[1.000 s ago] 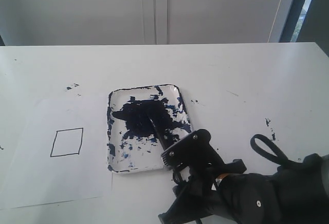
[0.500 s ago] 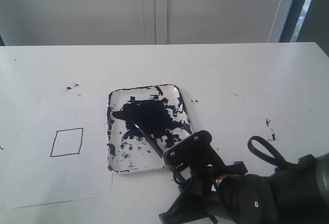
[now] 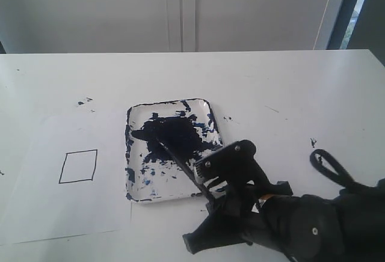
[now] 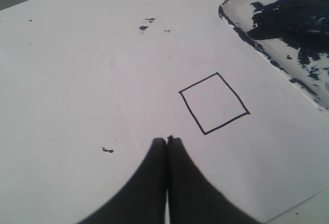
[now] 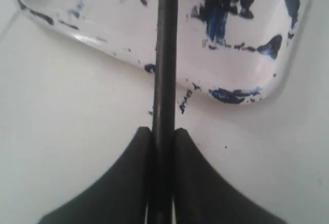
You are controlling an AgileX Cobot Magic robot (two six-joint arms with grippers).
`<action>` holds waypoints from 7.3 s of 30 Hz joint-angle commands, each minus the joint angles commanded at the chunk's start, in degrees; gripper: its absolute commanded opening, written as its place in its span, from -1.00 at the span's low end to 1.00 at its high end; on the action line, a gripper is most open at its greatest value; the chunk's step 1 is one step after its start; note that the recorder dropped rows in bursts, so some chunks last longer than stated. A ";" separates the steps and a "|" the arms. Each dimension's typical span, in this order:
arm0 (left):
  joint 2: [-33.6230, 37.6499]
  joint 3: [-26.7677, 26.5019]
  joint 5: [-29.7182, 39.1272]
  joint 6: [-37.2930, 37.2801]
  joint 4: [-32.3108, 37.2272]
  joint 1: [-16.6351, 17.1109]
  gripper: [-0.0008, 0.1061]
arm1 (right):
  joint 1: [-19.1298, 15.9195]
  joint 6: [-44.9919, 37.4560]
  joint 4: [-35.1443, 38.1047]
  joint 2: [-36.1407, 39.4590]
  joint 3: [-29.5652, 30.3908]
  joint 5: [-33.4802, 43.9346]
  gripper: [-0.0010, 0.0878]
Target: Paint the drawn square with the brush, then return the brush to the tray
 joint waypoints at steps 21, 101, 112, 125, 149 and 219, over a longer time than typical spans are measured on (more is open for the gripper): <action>0.00 0.00 0.47 0.00 0.00 0.00 -0.99 | -13.06 -12.54 -1.17 -13.28 -0.12 20.31 -0.98; 0.00 0.00 -0.28 0.00 0.00 0.00 -0.99 | -14.90 23.47 -41.37 -5.85 -16.33 35.01 -0.98; 0.00 0.00 -0.28 0.00 0.00 0.00 -0.99 | -14.90 23.47 -41.82 -1.95 -16.12 38.43 -0.98; 0.00 0.00 -0.40 0.00 0.27 0.00 -0.99 | -14.90 23.47 -42.64 -7.39 -18.20 42.10 -0.98; 0.00 0.00 -8.61 7.80 0.64 0.00 -0.99 | -14.79 16.64 -42.39 -10.41 -18.50 45.64 -0.98; 68.94 -52.79 5.37 -0.31 -18.05 4.62 -0.01 | -7.77 -5.92 -22.18 -10.30 -25.37 54.45 -0.98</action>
